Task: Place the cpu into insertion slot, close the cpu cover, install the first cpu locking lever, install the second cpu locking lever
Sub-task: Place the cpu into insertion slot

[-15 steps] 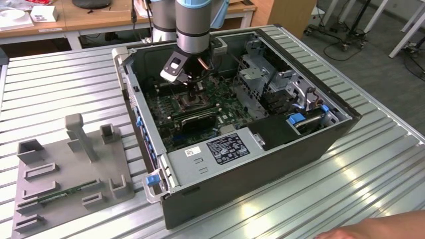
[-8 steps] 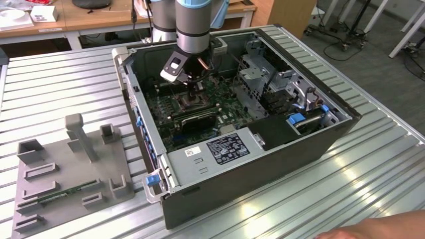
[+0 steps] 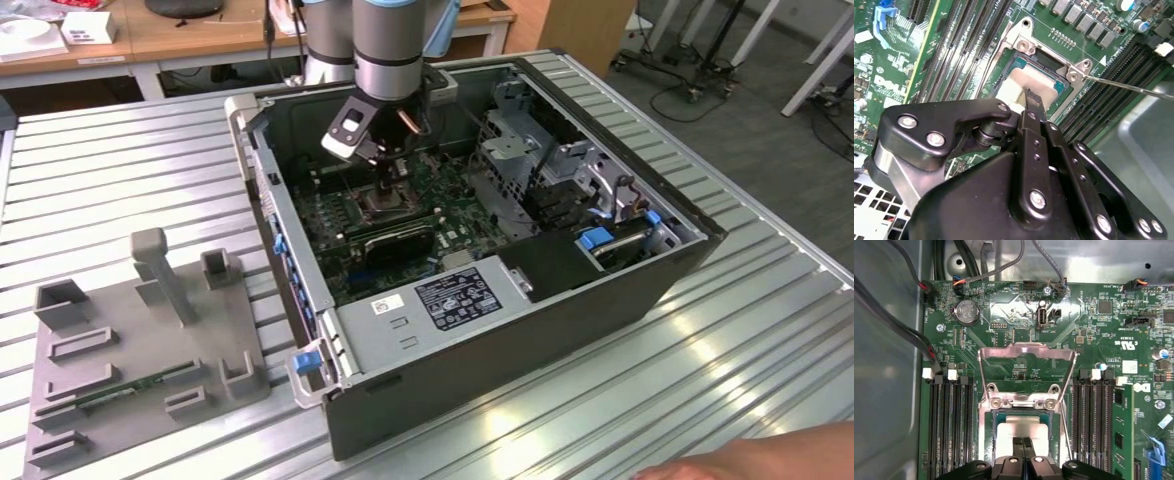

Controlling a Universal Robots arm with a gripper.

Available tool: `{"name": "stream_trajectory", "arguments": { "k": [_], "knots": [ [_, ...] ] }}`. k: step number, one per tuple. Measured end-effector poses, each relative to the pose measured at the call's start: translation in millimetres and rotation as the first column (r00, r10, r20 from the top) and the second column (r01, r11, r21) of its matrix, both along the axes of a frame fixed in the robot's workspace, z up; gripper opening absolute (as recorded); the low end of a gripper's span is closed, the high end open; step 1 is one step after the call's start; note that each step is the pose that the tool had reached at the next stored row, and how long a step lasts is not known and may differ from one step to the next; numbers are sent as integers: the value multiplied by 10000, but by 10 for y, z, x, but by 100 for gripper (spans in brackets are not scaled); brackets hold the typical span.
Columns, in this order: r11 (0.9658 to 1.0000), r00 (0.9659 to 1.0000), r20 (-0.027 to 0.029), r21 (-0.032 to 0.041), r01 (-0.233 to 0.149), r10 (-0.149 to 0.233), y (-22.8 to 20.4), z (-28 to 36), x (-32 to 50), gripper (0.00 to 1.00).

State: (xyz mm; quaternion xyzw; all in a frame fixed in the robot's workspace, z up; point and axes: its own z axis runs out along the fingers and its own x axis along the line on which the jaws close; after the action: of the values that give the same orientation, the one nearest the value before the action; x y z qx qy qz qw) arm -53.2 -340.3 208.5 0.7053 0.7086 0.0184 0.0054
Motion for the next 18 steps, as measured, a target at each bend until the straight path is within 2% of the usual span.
{"name": "stream_trajectory", "arguments": {
  "k": [5, 18],
  "knots": [
    [10000, 10000, -1, -1, 0, 0, 0, 75, 0, 11],
    [10000, 10000, -1, -1, 0, 0, 0, 127, 0, 11]
  ]
}}
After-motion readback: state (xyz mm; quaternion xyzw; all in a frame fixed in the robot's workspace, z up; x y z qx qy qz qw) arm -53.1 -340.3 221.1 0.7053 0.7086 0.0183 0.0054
